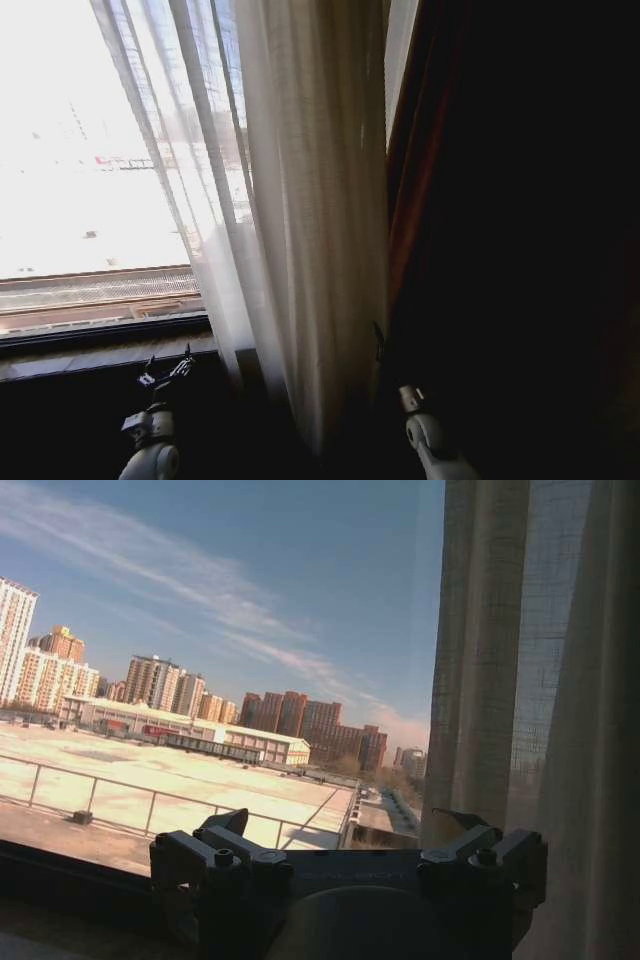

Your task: Open the curtains by pulling them apart, changing their state from closed to fully open.

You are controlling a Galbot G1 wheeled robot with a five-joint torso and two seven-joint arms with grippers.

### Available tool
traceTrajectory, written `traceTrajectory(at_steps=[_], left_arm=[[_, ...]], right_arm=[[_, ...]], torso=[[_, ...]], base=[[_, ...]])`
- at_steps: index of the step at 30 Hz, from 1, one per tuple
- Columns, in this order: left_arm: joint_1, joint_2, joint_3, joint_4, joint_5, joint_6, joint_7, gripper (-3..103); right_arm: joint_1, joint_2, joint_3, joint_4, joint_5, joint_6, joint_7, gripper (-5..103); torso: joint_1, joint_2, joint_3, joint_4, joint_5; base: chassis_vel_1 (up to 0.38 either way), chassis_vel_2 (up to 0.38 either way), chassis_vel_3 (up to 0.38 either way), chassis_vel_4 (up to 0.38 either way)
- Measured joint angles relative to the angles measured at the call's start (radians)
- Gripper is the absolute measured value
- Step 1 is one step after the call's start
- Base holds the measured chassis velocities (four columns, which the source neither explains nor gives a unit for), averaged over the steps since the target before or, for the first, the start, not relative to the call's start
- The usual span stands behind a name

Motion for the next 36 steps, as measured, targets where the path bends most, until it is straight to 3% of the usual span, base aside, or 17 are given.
traceTrajectory(at_steps=[16, 17, 19, 27, 29, 30, 32, 35, 36], left_arm=[[0.0, 0.0, 0.001, 0.0, 0.0, 0.0, 0.0, 100], [0.0, 0.0, 0.001, 0.0, 0.0, 0.0, 0.0, 100], [0.0, 0.0, 0.0, 0.0, 0.0, 0.0, 0.0, 100], [0.0, 0.0, 0.0, 0.0, 0.0, 0.0, 0.0, 100], [0.0, 0.0, 0.0, 0.0, 0.0, 0.0, 0.0, 100], [0.0, 0.0, 0.0, 0.0, 0.0, 0.0, 0.0, 100], [0.0, 0.0, 0.0, 0.0, 0.0, 0.0, 0.0, 100], [0.0, 0.0, 0.0, 0.0, 0.0, 0.0, 0.0, 100], [0.0, 0.0, 0.0, 0.0, 0.0, 0.0, 0.0, 100]], right_arm=[[0.029, 0.0, 0.002, -0.048, 0.002, 0.035, 0.03, -3], [0.027, 0.002, 0.0, -0.047, 0.001, 0.036, 0.032, 2], [0.026, 0.003, -0.001, -0.047, 0.0, 0.037, 0.032, 2], [0.01, 0.003, -0.004, -0.03, -0.001, 0.044, 0.031, 40], [0.006, 0.002, -0.003, -0.028, -0.004, 0.044, 0.034, 40], [-0.005, 0.002, -0.002, -0.021, -0.011, 0.044, 0.04, 51], [-0.009, 0.001, -0.002, -0.019, -0.012, 0.043, 0.041, 51], [-0.049, -0.005, -0.005, 0.009, -0.016, 0.034, 0.058, 67], [-0.062, -0.006, -0.008, 0.019, -0.016, 0.031, 0.06, 67]], torso=[[0.0, 0.0, 0.0, -0.0002, -0.0001], [0.0, 0.0, 0.0, -0.0002, 0.0002], [0.0, 0.0, 0.0, -0.0003, 0.0005], [0.0, 0.0, 0.0, 0.0, 0.0], [0.0, 0.0, 0.0, -0.0001, 0.0001], [0.0, 0.0, 0.0, 0.0, 0.0001], [0.0, 0.0, 0.0, 0.0, 0.0001], [0.0, 0.0, 0.0, -0.0001, -0.0001], [0.0, 0.0, 0.0, -0.0002, 0.0]], base=[[-0.085, -0.08, 0.091, 0.079], [0.0, 0.0, 0.0, 0.0], [0.0, 0.0, 0.0, 0.0], [0.0, 0.0, 0.0, 0.0], [0.0, 0.0, 0.0, 0.0], [0.0, 0.0, 0.0, 0.0], [0.0, 0.0, 0.0, 0.0], [0.0, 0.0, 0.0, 0.0], [0.0, 0.0, 0.0, 0.0]])
